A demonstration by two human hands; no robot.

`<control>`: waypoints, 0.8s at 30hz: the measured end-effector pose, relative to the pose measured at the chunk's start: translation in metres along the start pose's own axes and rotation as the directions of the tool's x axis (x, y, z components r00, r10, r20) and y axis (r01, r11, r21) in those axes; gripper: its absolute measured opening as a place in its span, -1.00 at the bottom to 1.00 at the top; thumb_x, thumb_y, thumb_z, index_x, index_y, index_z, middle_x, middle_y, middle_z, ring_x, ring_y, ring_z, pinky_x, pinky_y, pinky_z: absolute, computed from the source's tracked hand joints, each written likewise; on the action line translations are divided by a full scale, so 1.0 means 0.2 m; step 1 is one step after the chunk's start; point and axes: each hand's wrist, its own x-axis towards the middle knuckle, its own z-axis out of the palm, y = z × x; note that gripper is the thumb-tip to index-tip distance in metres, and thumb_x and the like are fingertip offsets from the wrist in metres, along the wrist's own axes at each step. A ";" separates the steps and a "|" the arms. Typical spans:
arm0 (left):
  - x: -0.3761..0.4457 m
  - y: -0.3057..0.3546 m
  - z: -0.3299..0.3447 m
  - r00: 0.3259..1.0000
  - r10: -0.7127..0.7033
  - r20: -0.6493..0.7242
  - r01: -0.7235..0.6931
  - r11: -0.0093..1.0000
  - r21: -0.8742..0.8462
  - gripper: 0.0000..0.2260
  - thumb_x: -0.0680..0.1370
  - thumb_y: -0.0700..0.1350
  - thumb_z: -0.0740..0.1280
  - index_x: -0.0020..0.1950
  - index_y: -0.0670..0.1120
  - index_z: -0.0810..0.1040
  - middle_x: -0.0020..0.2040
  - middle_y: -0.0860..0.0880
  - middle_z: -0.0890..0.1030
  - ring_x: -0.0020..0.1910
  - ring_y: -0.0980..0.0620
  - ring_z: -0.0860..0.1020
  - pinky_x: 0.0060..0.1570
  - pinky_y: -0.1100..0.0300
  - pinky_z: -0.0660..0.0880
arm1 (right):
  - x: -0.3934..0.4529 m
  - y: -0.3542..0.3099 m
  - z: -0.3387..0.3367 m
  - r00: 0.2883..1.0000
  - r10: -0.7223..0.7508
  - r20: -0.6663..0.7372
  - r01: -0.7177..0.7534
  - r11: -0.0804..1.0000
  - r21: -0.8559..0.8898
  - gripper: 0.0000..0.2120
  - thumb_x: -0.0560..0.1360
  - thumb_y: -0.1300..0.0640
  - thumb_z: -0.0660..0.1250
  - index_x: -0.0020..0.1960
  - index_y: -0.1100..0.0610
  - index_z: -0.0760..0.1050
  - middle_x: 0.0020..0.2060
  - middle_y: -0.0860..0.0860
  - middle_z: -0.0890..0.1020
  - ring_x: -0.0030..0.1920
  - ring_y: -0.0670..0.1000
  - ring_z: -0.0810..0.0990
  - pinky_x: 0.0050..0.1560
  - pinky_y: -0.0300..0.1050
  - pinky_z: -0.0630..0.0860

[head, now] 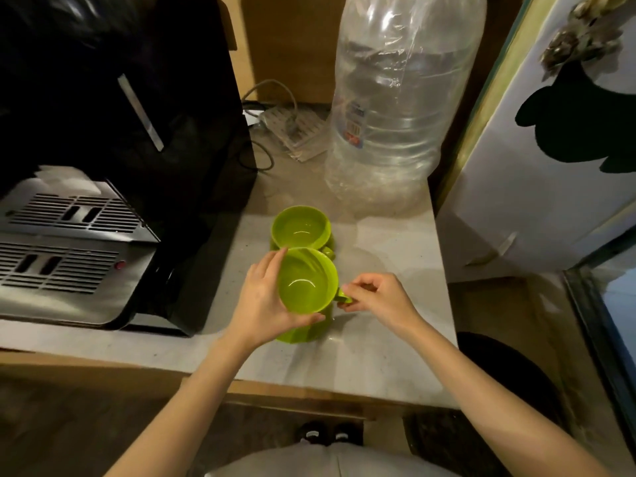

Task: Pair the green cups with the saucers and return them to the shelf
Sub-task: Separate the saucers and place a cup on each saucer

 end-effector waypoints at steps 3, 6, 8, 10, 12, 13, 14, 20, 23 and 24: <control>-0.05 -0.04 0.03 0.998 -0.053 0.014 0.053 0.998 -0.021 0.06 0.05 0.37 0.39 0.40 -0.15 0.23 0.36 -0.16 0.40 0.32 -0.14 0.38 0.27 0.17 0.19 | 0.00 0.03 0.03 1.000 0.027 0.012 -0.026 0.999 -0.043 -0.78 0.44 0.27 0.36 -0.37 0.11 0.55 -0.46 0.00 0.58 -0.33 0.15 0.63 -0.06 0.09 0.60; -0.08 -0.06 0.06 0.996 -0.077 0.033 0.077 0.997 -0.013 0.05 0.05 0.36 0.40 0.41 -0.14 0.22 0.36 -0.16 0.39 0.32 -0.14 0.37 0.30 0.09 0.24 | 0.00 0.06 0.04 0.999 0.028 0.019 -0.025 0.995 -0.101 -0.77 0.43 0.23 0.37 -0.38 0.05 0.55 -0.48 -0.04 0.60 -0.36 0.10 0.65 -0.07 0.09 0.60; -0.08 -0.08 0.07 0.995 -0.085 0.043 0.085 0.996 -0.010 0.05 0.06 0.35 0.41 0.42 -0.13 0.21 0.37 -0.15 0.39 0.33 -0.13 0.36 0.31 0.03 0.27 | 0.00 0.07 0.05 0.999 0.014 0.035 -0.009 0.989 -0.147 -0.79 0.44 0.22 0.37 -0.35 0.05 0.55 -0.41 0.02 0.62 -0.37 0.03 0.65 -0.08 0.06 0.61; -0.09 -0.09 0.07 0.995 -0.090 0.050 0.091 0.996 -0.015 0.05 0.06 0.35 0.41 0.42 -0.12 0.20 0.37 -0.15 0.38 0.33 -0.13 0.35 0.31 0.00 0.30 | 0.00 0.07 0.06 0.999 -0.006 0.049 0.015 0.983 -0.185 -0.83 0.45 0.20 0.36 -0.32 0.07 0.55 -0.37 0.06 0.62 -0.35 -0.01 0.64 -0.12 0.03 0.63; -0.09 -0.10 0.08 0.994 -0.091 0.053 0.092 0.996 -0.017 0.05 0.06 0.34 0.41 0.42 -0.13 0.20 0.37 -0.15 0.38 0.33 -0.14 0.35 0.30 -0.02 0.32 | -0.01 0.08 0.06 0.998 -0.021 0.056 0.032 0.975 -0.220 -0.86 0.45 0.19 0.35 -0.28 0.10 0.56 -0.35 0.05 0.62 -0.34 -0.04 0.63 -0.14 0.00 0.64; -0.09 -0.10 0.09 0.995 -0.089 0.053 0.090 0.996 -0.016 0.05 0.06 0.34 0.40 0.42 -0.13 0.21 0.37 -0.16 0.38 0.33 -0.14 0.35 0.30 -0.02 0.32 | -0.01 0.08 0.07 0.998 -0.026 0.056 0.038 0.973 -0.228 -0.88 0.46 0.19 0.35 -0.26 0.12 0.57 -0.35 0.05 0.62 -0.34 -0.05 0.62 -0.14 0.00 0.64; -0.09 -0.11 0.09 0.995 -0.088 0.051 0.089 0.996 -0.015 0.04 0.06 0.34 0.40 0.41 -0.13 0.21 0.37 -0.16 0.38 0.33 -0.15 0.35 0.30 -0.02 0.31 | -0.01 0.08 0.07 0.998 -0.029 0.054 0.041 0.971 -0.236 -0.89 0.46 0.18 0.34 -0.23 0.15 0.57 -0.34 0.06 0.61 -0.33 -0.05 0.62 -0.14 0.02 0.64; -0.08 -0.11 0.10 0.996 -0.065 0.057 0.066 0.998 -0.017 0.04 0.05 0.33 0.40 0.42 -0.10 0.20 0.38 -0.14 0.36 0.35 -0.13 0.32 0.31 0.01 0.29 | -0.01 0.12 0.06 0.998 -0.052 0.030 0.058 0.959 -0.278 -0.87 0.46 0.14 0.34 -0.27 0.06 0.56 -0.32 0.08 0.62 -0.29 0.03 0.58 -0.11 0.10 0.60; -0.07 -0.12 0.10 0.996 -0.063 0.065 0.064 0.998 -0.020 0.06 0.05 0.33 0.42 0.42 -0.11 0.19 0.40 -0.14 0.34 0.37 -0.13 0.31 0.32 0.00 0.28 | -0.01 0.12 0.07 0.998 -0.053 0.034 0.060 0.960 -0.272 -0.88 0.47 0.14 0.33 -0.24 0.09 0.56 -0.34 0.05 0.61 -0.34 -0.03 0.55 -0.14 0.04 0.57; -0.07 -0.13 0.10 0.996 -0.063 0.070 0.065 0.998 -0.023 0.06 0.05 0.31 0.45 0.43 -0.11 0.18 0.41 -0.14 0.33 0.38 -0.13 0.30 0.33 0.00 0.27 | -0.01 0.12 0.07 0.998 -0.043 0.034 0.051 0.963 -0.265 -0.89 0.47 0.14 0.32 -0.22 0.09 0.56 -0.33 0.05 0.62 -0.32 -0.03 0.57 -0.15 0.02 0.56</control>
